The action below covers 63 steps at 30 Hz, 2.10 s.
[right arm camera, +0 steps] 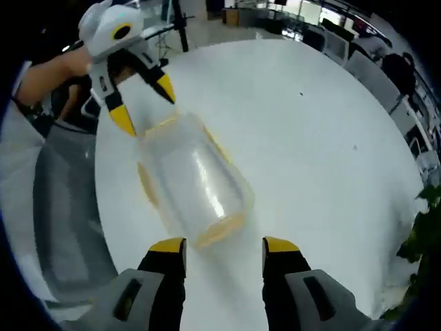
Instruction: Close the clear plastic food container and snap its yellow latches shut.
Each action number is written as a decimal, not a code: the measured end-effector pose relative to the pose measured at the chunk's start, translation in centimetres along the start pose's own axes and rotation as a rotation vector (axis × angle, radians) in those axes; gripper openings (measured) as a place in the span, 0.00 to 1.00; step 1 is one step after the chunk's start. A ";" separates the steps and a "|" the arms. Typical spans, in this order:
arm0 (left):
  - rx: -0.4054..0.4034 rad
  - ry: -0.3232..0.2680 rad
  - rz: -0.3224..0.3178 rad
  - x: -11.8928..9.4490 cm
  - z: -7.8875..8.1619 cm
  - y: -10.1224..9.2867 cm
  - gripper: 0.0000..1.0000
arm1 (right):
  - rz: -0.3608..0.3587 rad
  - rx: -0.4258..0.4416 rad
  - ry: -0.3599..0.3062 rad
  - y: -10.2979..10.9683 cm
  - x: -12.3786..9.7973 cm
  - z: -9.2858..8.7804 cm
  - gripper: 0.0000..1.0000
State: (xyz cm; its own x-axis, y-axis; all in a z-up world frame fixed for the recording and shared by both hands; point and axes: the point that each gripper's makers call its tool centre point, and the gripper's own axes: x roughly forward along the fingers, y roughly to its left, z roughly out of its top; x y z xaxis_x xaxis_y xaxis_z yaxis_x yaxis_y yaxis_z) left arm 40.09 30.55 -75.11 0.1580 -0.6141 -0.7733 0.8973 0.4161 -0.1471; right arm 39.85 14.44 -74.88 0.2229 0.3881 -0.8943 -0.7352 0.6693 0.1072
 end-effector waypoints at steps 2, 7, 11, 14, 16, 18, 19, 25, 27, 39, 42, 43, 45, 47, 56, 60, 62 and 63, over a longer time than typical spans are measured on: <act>-0.035 0.009 0.020 0.4 -0.3 -0.1 0.43 | -0.002 0.078 -0.031 0.1 0.2 0.4 0.42; -0.070 0.033 0.110 0.8 -1.1 0.1 0.41 | -0.044 0.191 -0.009 -0.5 1.1 -0.3 0.42; -0.228 0.010 0.118 1.0 -1.3 -0.2 0.40 | -0.045 0.304 -0.031 -0.4 1.6 -0.3 0.42; -0.329 -0.010 0.101 1.4 -1.3 -0.2 0.40 | -0.037 0.355 -0.021 -0.3 2.2 -0.8 0.42; -0.390 -0.008 0.081 1.7 -1.4 -0.4 0.40 | -0.024 0.400 -0.021 -0.1 2.6 -1.0 0.42; -0.389 0.000 0.082 2.0 -1.7 -0.3 0.39 | -0.016 0.415 -0.014 0.0 3.0 -1.3 0.43; -0.402 0.005 0.069 2.1 -1.8 -0.5 0.38 | -0.006 0.456 -0.034 0.1 3.0 -1.0 0.43; -0.440 0.000 0.063 2.1 -1.6 -0.3 0.34 | 0.064 0.510 -0.049 0.7 3.5 -0.7 0.35; -0.451 -0.001 0.061 2.1 -1.5 -0.2 0.32 | 0.077 0.498 -0.050 1.1 3.5 -0.6 0.35; -0.447 0.038 0.052 1.9 -1.6 -0.2 0.26 | 0.096 0.539 -0.063 1.2 4.0 0.4 0.32; -0.448 0.027 0.053 1.9 -1.7 -0.2 0.27 | 0.084 0.549 -0.065 1.5 3.9 0.1 0.33; -0.448 0.025 0.052 1.9 -1.7 -0.2 0.27 | 0.076 0.557 -0.057 1.7 3.9 0.0 0.34; -0.445 0.021 0.046 2.0 -1.6 -0.1 0.28 | 0.065 0.565 -0.057 1.8 3.9 -0.1 0.36; -0.441 0.018 0.042 2.0 -1.5 0.1 0.28 | 0.058 0.589 -0.063 1.9 3.8 -0.2 0.36; -0.429 0.020 0.030 2.2 -1.2 0.3 0.30 | 0.030 0.625 -0.087 2.2 3.7 -0.6 0.38; -0.421 0.024 0.028 2.2 -1.1 0.3 0.30 | 0.021 0.632 -0.088 2.3 3.7 -0.6 0.38; -0.416 0.023 0.029 2.2 -1.2 0.3 0.31 | 0.014 0.622 -0.092 2.3 3.6 -0.7 0.38; -0.409 0.021 0.031 2.2 -1.2 0.3 0.31 | 0.013 0.621 -0.094 2.3 3.6 -0.7 0.38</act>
State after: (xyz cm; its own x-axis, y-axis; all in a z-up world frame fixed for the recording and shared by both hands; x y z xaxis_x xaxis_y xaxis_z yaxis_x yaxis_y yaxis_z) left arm 40.25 30.14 -77.58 0.1707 -0.5849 -0.7929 0.6537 0.6694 -0.3531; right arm 38.51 16.95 -78.12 0.2926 0.4336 -0.8523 -0.2356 0.8965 0.3752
